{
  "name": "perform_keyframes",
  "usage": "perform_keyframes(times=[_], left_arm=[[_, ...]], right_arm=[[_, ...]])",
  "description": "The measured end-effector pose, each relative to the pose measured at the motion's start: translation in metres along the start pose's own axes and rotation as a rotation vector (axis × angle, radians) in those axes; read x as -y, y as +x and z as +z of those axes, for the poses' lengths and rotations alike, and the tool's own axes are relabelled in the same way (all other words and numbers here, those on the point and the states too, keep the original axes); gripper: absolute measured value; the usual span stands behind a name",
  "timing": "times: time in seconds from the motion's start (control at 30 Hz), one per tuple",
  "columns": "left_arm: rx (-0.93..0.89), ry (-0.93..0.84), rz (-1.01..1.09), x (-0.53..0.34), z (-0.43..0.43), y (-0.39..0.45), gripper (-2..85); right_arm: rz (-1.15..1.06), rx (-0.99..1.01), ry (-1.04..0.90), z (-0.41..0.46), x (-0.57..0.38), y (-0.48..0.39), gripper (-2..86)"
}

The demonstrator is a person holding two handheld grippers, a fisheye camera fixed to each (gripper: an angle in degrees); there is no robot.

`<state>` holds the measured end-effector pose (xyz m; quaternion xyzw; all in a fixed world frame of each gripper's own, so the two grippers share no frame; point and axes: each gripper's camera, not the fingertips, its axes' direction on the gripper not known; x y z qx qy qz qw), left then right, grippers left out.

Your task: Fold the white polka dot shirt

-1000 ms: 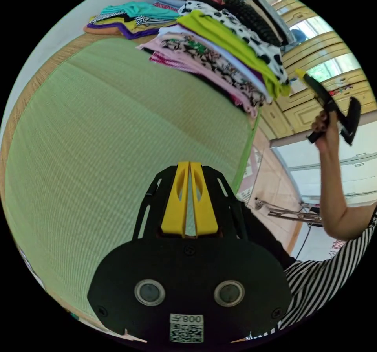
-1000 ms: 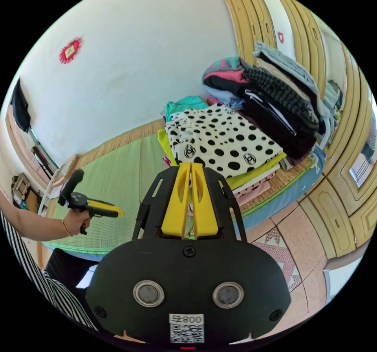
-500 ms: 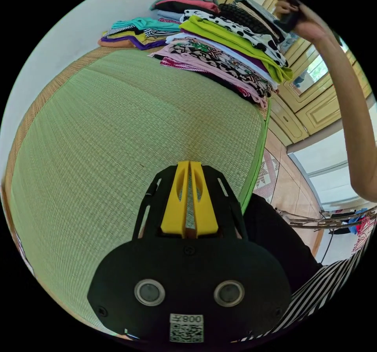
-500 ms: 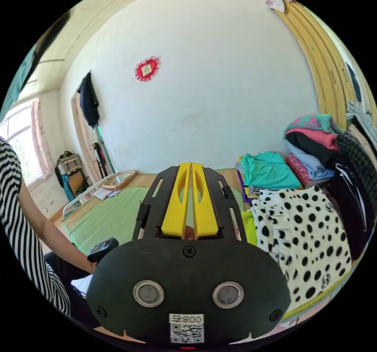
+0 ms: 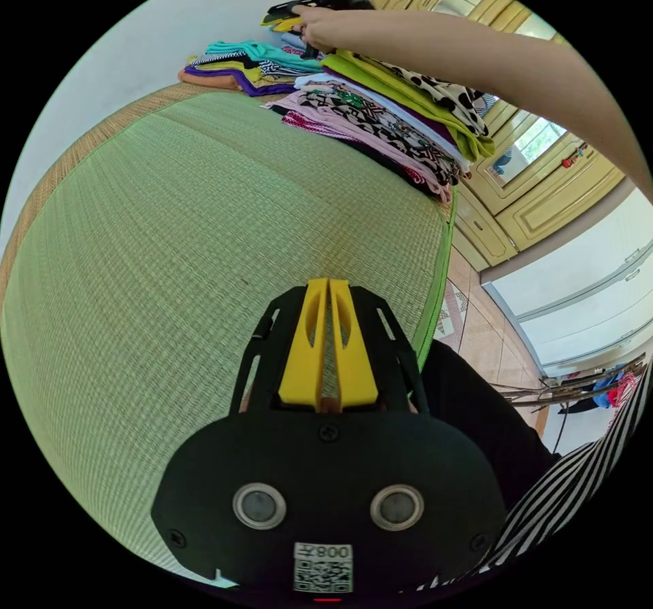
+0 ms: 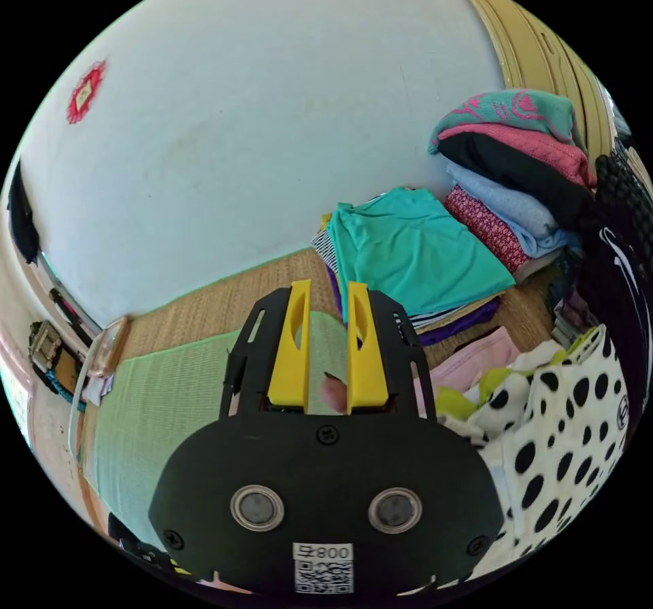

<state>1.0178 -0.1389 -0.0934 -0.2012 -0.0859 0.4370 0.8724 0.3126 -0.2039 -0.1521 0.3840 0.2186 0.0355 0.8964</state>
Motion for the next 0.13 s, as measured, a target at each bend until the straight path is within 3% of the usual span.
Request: perform_keyframes(times=[0.13], left_arm=[[0.007, 0.005, 0.005, -0.015, 0.027, -0.010, 0.3]], right_arm=[[-0.025, -0.118, -0.076, 0.042, 0.041, -0.014, 8.8]])
